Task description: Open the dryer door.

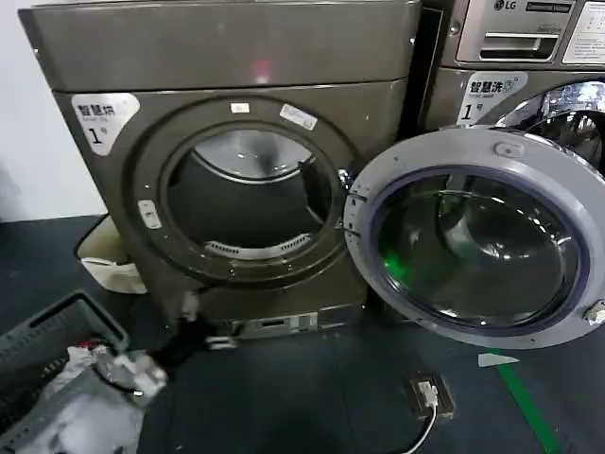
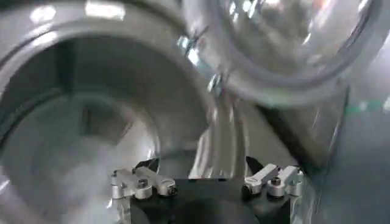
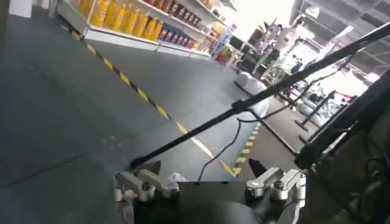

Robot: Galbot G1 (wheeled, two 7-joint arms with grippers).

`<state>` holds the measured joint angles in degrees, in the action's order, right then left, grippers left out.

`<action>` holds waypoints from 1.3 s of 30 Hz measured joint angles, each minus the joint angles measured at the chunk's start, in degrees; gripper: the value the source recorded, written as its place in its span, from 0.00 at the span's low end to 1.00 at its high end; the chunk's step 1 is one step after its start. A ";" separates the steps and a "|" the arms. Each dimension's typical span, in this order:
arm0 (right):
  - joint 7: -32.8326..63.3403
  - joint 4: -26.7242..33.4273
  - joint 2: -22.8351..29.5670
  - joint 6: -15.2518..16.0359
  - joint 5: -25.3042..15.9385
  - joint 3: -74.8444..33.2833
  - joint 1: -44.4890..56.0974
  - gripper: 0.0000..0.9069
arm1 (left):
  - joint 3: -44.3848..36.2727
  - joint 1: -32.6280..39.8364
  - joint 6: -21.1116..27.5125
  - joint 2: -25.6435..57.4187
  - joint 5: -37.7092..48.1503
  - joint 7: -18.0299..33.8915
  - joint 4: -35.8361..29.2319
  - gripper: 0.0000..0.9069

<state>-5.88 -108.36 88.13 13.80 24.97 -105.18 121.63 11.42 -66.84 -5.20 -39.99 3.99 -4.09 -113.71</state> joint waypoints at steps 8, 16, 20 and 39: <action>0.02 0.96 -0.49 -0.10 -0.70 1.29 -0.73 1.00 | 11.00 -5.66 9.83 3.77 13.28 -0.28 3.42 1.00; -0.03 2.56 -1.17 -0.45 -0.70 1.69 -0.85 1.00 | 22.91 -9.57 27.95 2.96 26.23 0.34 6.08 1.00; -0.06 2.58 -1.32 -0.45 -0.68 2.04 -0.97 1.00 | 28.33 -11.91 33.40 2.58 30.79 0.37 7.20 1.00; -0.22 3.75 -1.30 -0.69 -0.53 1.94 -1.05 1.00 | 37.32 -10.13 47.46 3.25 49.41 3.84 19.78 1.00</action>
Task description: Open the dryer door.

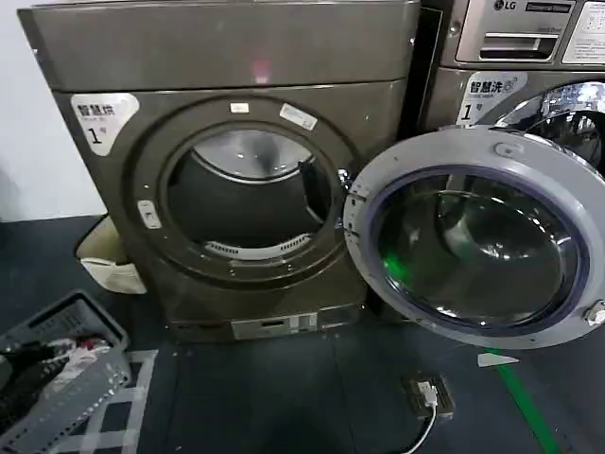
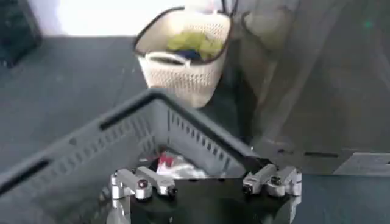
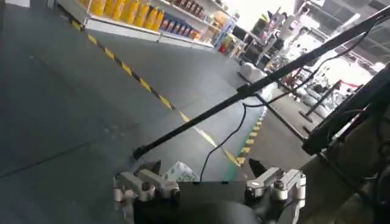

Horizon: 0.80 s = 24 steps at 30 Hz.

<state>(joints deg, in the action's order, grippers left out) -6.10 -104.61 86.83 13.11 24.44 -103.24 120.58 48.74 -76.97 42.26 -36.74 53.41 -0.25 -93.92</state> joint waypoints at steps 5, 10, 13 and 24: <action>-0.01 0.25 0.05 -0.11 -0.01 0.00 -0.15 1.00 | 0.22 -1.30 0.00 0.44 3.66 0.33 4.19 1.00; -0.03 0.42 0.26 -0.16 -0.09 0.26 -0.30 1.00 | 1.30 -2.82 -0.02 1.02 5.46 1.35 5.29 1.00; -0.13 0.78 0.36 -0.20 -0.58 0.43 -0.43 1.00 | 1.91 -3.78 -0.03 0.85 5.43 1.48 4.99 1.00; 0.16 0.55 0.38 0.23 -0.88 0.16 -0.68 1.00 | 4.40 -7.15 -0.07 0.43 5.15 1.01 3.20 1.00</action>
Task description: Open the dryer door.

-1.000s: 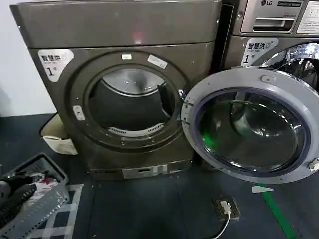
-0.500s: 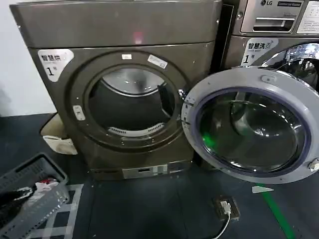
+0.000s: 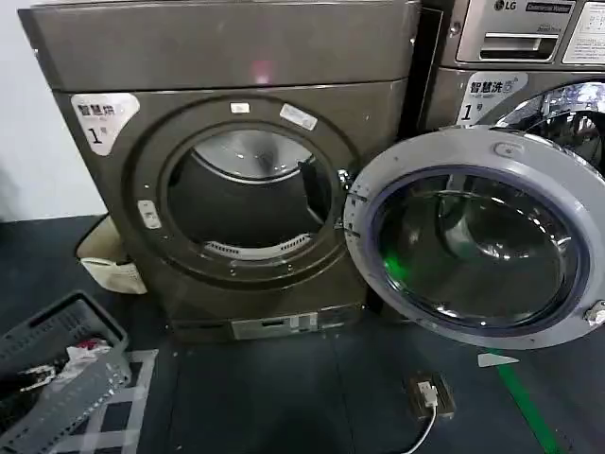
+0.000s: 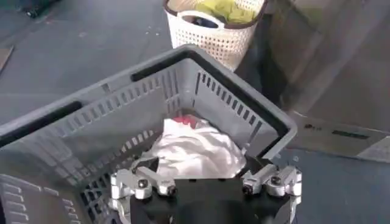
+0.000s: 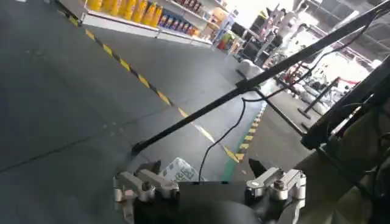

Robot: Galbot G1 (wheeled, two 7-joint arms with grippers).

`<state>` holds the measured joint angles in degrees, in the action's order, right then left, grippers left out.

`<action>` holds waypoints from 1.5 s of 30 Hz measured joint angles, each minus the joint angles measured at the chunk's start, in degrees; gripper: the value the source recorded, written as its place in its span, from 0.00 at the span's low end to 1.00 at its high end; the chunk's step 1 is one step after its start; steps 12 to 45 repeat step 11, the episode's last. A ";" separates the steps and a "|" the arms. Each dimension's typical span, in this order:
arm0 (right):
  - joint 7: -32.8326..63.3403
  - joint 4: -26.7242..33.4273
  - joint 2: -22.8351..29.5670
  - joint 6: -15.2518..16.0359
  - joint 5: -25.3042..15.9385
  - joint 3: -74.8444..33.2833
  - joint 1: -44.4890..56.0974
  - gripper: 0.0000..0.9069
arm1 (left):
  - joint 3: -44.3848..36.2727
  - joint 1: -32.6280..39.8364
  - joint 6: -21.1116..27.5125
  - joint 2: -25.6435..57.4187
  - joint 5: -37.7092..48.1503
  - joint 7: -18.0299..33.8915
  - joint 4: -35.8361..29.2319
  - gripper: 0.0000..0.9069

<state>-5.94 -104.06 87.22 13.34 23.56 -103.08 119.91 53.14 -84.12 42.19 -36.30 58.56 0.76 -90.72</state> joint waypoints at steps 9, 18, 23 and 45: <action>-0.03 0.02 0.32 0.19 0.05 0.02 -0.33 1.00 | 1.63 -2.30 0.00 -0.15 -0.05 0.01 -2.46 1.00; -0.04 0.02 0.38 0.20 0.03 0.11 -0.35 1.00 | 1.89 -2.68 -0.01 -0.16 -0.05 0.00 -2.87 1.00; -0.04 0.02 0.38 0.20 0.03 0.11 -0.35 1.00 | 1.89 -2.68 -0.01 -0.16 -0.05 0.00 -2.87 1.00; -0.04 0.02 0.38 0.20 0.03 0.11 -0.35 1.00 | 1.89 -2.68 -0.01 -0.16 -0.05 0.00 -2.87 1.00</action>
